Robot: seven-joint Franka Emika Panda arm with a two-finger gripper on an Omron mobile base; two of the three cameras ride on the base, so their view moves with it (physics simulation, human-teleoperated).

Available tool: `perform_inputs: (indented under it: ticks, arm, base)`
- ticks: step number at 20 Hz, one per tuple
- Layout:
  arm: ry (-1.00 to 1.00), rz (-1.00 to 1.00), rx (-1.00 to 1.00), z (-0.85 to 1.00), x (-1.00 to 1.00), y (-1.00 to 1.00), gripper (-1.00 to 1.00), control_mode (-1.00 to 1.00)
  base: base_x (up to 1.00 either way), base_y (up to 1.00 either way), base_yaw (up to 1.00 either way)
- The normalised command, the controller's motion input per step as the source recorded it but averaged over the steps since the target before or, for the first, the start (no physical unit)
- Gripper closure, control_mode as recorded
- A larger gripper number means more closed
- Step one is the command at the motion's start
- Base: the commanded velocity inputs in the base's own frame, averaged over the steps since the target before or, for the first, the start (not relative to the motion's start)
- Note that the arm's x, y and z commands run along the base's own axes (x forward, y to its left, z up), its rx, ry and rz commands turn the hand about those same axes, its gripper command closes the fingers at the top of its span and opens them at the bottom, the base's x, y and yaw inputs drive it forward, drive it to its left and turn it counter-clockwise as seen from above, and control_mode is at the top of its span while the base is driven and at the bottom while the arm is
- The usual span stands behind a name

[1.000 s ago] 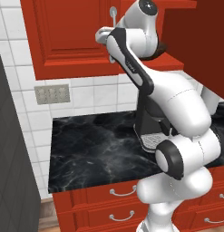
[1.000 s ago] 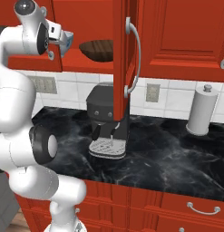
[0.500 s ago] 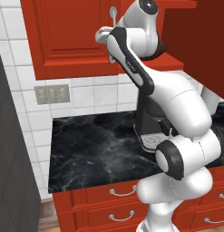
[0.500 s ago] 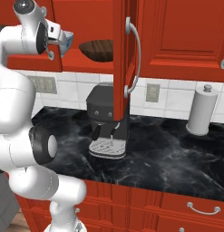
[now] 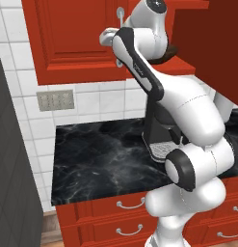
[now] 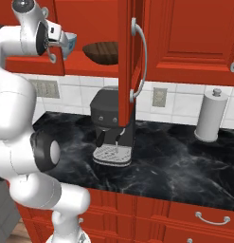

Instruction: Move the bowls from the cabinet to the plates on the dining table.

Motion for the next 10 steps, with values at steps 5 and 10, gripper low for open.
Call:
perform_inputs:
  ticks: [5,10]
  arm:
    - [0.00,0.05,0.00,0.00,-0.26,0.43,1.00,-1.00]
    - [0.00,0.05,0.00,0.00,-0.30,0.53,1.00,-1.00]
  base:
    - [0.00,0.00,0.00]
    - [0.00,0.00,0.00]
